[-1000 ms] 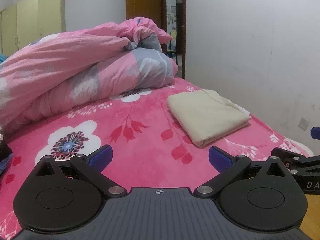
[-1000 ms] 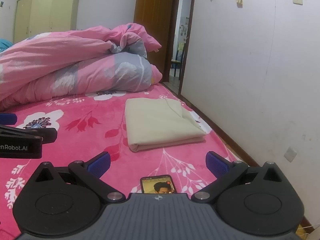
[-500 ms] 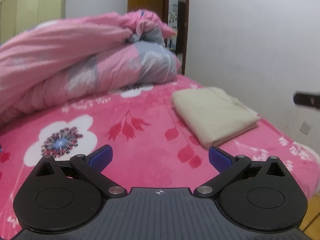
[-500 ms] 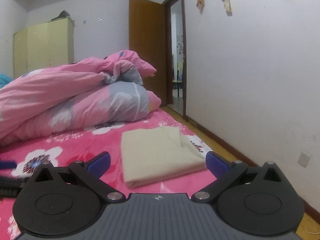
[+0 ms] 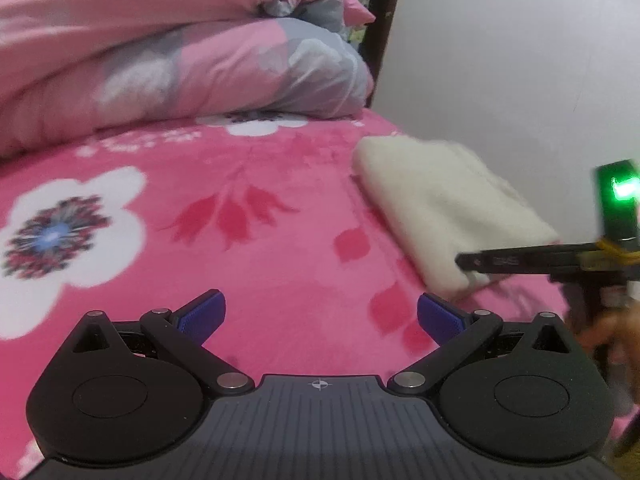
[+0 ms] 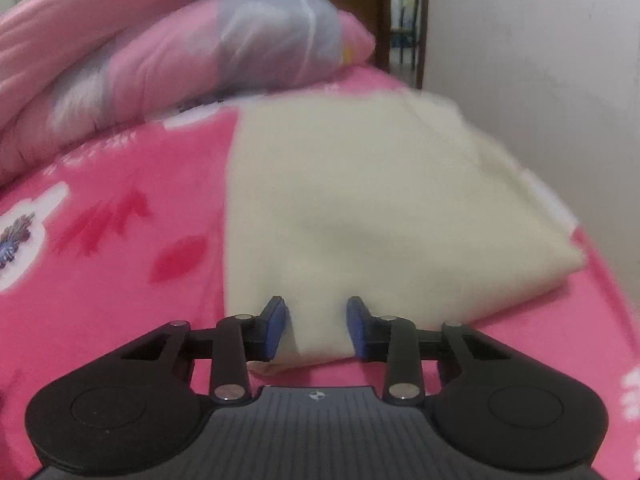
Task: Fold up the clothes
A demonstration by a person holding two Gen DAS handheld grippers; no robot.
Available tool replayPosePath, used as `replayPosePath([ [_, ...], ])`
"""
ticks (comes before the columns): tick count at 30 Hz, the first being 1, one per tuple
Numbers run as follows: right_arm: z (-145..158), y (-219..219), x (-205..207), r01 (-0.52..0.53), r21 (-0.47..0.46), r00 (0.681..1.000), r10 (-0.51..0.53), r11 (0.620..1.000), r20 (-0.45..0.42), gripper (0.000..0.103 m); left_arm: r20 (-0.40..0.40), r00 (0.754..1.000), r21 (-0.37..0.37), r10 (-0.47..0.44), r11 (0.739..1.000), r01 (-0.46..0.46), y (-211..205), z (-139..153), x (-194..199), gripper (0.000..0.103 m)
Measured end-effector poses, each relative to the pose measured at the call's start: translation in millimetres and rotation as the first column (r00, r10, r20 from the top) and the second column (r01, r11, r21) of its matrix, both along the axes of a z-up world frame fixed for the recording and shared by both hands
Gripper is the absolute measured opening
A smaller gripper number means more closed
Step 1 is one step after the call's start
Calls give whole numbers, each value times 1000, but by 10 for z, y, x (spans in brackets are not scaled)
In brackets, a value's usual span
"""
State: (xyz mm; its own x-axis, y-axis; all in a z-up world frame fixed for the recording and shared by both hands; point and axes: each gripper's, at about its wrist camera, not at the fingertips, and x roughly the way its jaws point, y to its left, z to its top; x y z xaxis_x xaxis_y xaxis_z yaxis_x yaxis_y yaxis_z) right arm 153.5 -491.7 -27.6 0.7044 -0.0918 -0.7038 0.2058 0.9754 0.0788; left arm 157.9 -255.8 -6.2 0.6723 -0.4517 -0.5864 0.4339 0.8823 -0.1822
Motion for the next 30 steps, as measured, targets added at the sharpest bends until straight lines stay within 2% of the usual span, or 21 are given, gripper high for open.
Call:
replayPosePath([
  [3,360,-120,-130,-3,65,998,0,998,55,29,29,999,-22,-22,999,22,-272,39,312,103],
  [6,547,-289,-140,46,-1,992,-46,999,117,29,58,997,-44,-43,998,45,-545,77,625,103],
  [7,505,-393,-96,70,-4,991,-69,998,112,29,68,996,-51,-50,997,53,-636,90,729,101],
  [9,265,-551,21,96,-26,995,-95,995,39,26,97,991,-46,-88,995,92,-872,104,926,100],
  [11,84,-599,79,56,-71,998,-56,996,-10,25,107,987,-73,-121,989,129,-1032,94,1116,99],
  [14,360,-575,129,14,-43,1000,-14,999,4,26,80,985,-148,-150,976,161,-1207,52,1430,98],
  [16,468,-616,200,6,-61,1000,-4,998,26,26,-13,989,-208,-149,967,144,-1255,-54,1693,95],
  [18,423,-703,324,20,-92,1000,-20,996,3,26,-115,987,-266,-109,961,75,-1170,-148,1920,91],
  [21,144,-895,403,26,-21,998,-27,999,-52,26,-248,964,-387,-91,922,-12,-841,-283,2195,91],
  [22,124,-932,361,27,5,999,-27,1000,-37,26,-280,955,-405,-98,914,-25,-760,-324,2267,91],
  [25,78,-1020,281,25,60,1000,-25,998,-3,26,-335,932,-405,-141,914,-8,-672,-390,2412,91],
  [27,71,-1054,271,22,73,1000,-23,997,5,26,-364,906,-422,-217,905,47,-714,-420,2445,91],
  [29,74,-1070,308,23,76,1000,-24,997,8,26,-396,883,-434,-252,899,62,-783,-473,2477,83],
  [30,75,-1079,330,23,75,1000,-24,997,9,26,-413,874,-436,-256,898,57,-823,-505,2494,75],
])
